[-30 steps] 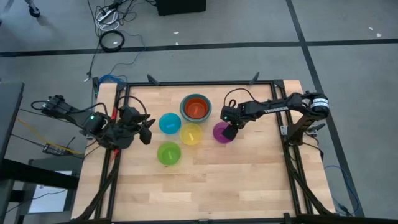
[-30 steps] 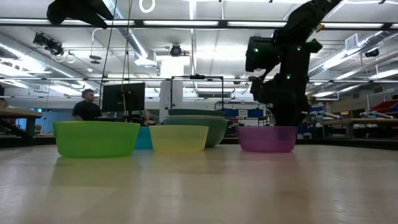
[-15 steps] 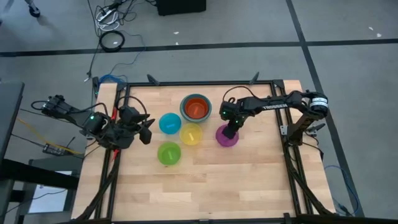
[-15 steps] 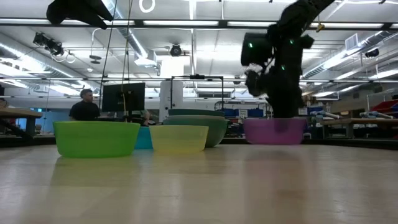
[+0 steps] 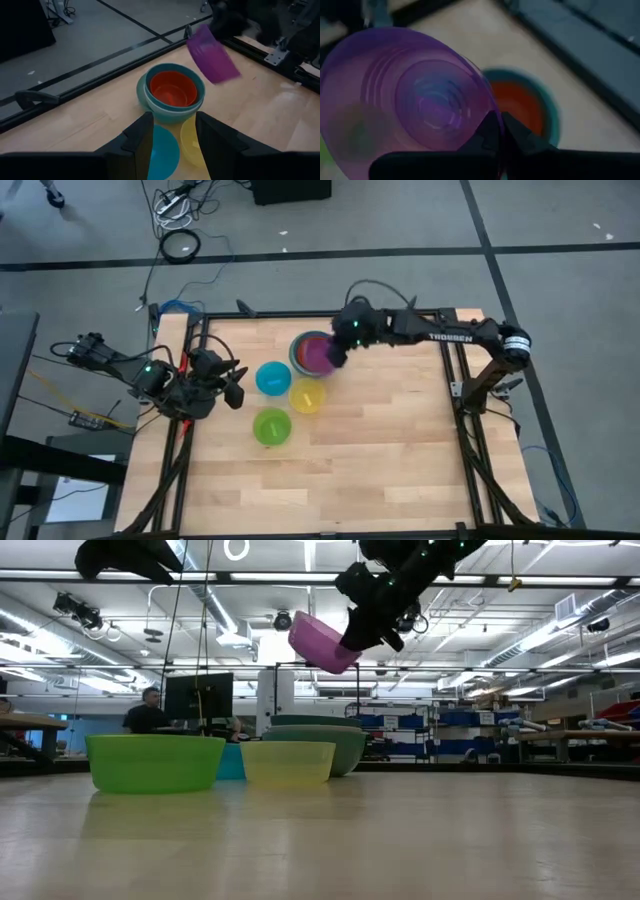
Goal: Nest bowls inside each other
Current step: Stack the violet bowl on top of the orange bowl
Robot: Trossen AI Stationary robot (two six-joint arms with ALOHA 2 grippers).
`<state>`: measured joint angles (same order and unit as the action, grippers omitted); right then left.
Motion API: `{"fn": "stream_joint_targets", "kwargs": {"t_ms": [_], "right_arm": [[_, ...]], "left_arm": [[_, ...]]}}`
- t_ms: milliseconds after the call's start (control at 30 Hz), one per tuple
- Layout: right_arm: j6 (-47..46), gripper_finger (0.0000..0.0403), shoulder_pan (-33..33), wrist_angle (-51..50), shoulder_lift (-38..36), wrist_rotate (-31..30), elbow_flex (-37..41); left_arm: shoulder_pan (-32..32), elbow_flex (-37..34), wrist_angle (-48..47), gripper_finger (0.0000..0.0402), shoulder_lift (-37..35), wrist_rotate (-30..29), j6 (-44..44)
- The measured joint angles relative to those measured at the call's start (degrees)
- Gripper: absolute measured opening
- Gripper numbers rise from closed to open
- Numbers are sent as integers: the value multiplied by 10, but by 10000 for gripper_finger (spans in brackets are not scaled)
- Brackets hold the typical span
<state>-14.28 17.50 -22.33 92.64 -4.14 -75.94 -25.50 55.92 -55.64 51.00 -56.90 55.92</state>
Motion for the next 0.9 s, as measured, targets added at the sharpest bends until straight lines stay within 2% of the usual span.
{"fn": "stream_joint_targets", "kwargs": {"t_ms": [300,633,733,900], "right_arm": [[11,0,49,14,3,18,0],[15,2,43,71,95,24,1],[13,20,43,70,99,27,1],[2,87,46,31,101,23,2]], "left_arm": [[0,0,0,157,0,-3,0],[0,0,-1,157,0,-2,-1],[0,0,-5,157,0,-2,-1],[0,0,-10,157,0,-2,-1]]}}
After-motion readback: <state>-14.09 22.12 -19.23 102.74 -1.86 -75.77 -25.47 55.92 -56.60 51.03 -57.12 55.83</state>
